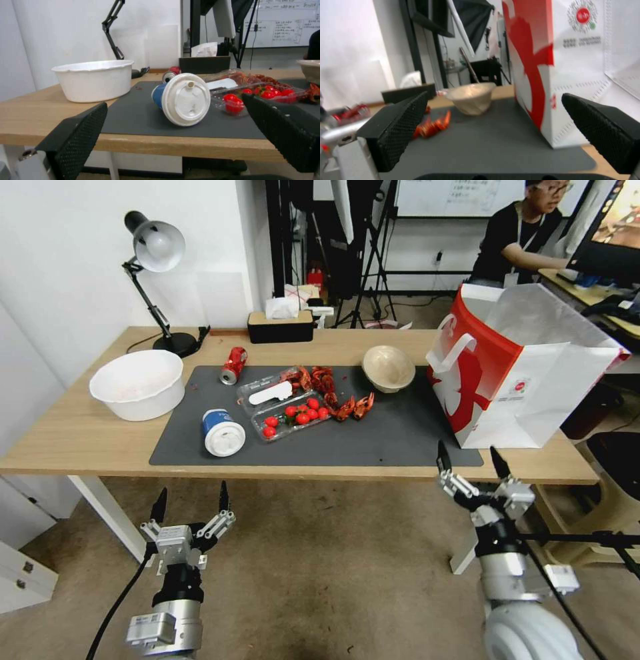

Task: Pick up the trash from the table and place it into the takeout bag.

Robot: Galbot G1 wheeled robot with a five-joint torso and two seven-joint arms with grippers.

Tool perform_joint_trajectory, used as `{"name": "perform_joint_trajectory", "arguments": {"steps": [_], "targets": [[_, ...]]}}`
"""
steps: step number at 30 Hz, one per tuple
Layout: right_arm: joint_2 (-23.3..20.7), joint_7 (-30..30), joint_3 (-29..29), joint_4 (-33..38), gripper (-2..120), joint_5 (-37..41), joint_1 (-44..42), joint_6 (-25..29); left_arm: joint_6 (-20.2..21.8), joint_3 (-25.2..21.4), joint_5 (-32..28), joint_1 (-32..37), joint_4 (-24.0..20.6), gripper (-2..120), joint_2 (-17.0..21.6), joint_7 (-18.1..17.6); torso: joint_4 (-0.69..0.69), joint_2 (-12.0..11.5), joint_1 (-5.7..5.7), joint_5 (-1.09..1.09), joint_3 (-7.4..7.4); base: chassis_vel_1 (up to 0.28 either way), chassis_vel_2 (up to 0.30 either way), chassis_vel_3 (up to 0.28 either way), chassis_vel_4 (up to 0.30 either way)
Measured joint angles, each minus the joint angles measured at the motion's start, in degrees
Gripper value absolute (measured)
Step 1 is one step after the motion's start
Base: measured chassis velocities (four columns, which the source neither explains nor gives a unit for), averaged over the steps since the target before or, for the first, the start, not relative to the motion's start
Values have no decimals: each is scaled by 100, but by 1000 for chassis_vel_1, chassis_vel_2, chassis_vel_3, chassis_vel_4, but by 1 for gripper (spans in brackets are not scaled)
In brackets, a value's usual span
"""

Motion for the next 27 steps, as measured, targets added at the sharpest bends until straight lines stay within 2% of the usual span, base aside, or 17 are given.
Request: {"name": "perform_joint_trajectory", "arguments": {"steps": [5,12,27], "targets": [[65,97,-89,-163,100,-218,-119,-68,1,-14,-45,-26,29,100,18,9,-1,0,0,-1,0,0,0,0,0],[108,-140,-179,-465,100,-226,-173,-65,26,25,-59,-86,98,100,35,38,-1,0,0,-1,0,0,0,0,0],[126,-253,-182,-481,100,-269,-201,-55,44,79,-90,-51,82,100,110,44,-1,0,0,0,0,0,0,0,0]]}}
